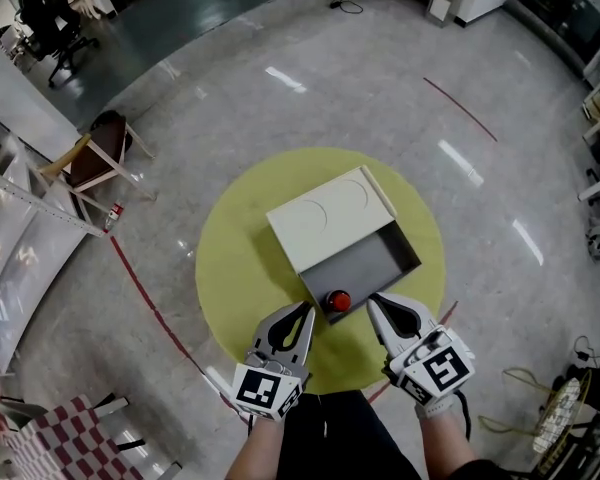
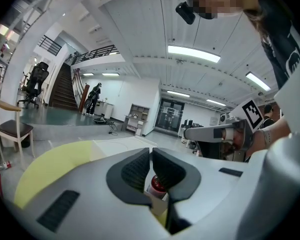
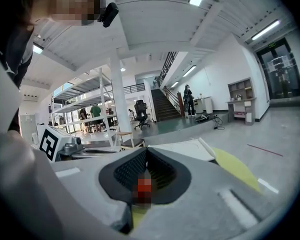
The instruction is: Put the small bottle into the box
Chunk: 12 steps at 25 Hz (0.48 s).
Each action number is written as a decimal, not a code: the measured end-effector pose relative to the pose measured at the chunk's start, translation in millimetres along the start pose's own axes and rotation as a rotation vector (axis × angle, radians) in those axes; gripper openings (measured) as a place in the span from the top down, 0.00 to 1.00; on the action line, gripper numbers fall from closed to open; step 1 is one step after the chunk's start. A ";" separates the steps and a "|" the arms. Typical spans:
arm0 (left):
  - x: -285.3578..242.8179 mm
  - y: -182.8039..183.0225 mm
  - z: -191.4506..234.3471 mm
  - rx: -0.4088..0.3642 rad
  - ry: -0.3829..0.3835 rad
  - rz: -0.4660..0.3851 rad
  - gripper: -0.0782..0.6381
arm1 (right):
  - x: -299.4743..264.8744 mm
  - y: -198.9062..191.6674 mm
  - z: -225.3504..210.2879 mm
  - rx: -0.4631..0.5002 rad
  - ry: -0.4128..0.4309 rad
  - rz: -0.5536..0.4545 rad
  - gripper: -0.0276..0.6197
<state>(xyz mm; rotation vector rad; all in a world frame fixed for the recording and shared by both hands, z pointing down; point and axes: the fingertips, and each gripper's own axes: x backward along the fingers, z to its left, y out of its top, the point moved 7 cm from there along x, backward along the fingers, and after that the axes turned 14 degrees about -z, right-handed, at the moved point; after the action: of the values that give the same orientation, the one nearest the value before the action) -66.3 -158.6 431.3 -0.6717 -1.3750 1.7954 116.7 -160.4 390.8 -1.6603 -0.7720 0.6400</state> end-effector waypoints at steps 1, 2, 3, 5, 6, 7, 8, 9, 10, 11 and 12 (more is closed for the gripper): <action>0.3 2.2 0.2 0.000 -0.001 -0.004 0.86 | 0.1 2.8 0.7 0.000 -0.001 -0.004 0.95; 0.4 4.5 0.3 -0.002 -0.002 -0.008 0.86 | 0.4 5.6 1.3 0.000 -0.001 -0.007 0.95; 0.4 6.9 0.3 -0.004 -0.003 -0.013 0.86 | 0.9 8.3 1.7 0.001 -0.001 -0.009 0.95; -0.1 13.5 0.3 -0.003 -0.001 -0.023 0.86 | 2.1 13.5 2.6 0.002 -0.001 -0.012 0.95; 0.0 16.6 0.3 -0.002 0.000 -0.028 0.86 | 2.7 16.1 3.5 0.001 -0.001 -0.014 0.95; 0.4 19.6 0.4 -0.002 0.000 -0.032 0.86 | 3.2 18.7 4.7 -0.001 -0.001 -0.017 0.95; 0.7 22.8 0.3 -0.002 -0.001 -0.037 0.86 | 3.8 21.5 6.0 -0.003 -0.001 -0.020 0.95; 0.6 26.6 0.2 -0.005 -0.002 -0.041 0.86 | 4.2 24.4 7.1 -0.004 -0.001 -0.024 0.95; 0.3 30.6 0.0 -0.008 -0.003 -0.045 0.86 | 4.5 27.4 7.9 -0.004 0.000 -0.027 0.95; 0.0 34.6 -0.1 -0.010 -0.003 -0.049 0.86 | 4.7 30.2 8.7 -0.004 0.001 -0.030 0.95; -0.1 38.2 -0.1 -0.011 -0.002 -0.052 0.86 | 4.9 32.7 9.6 -0.002 0.002 -0.033 0.95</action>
<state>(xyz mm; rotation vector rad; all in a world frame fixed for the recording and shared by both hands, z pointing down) -75.8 -163.6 394.6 -0.6336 -1.3921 1.7494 117.7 -155.5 356.7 -1.6468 -0.7973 0.6142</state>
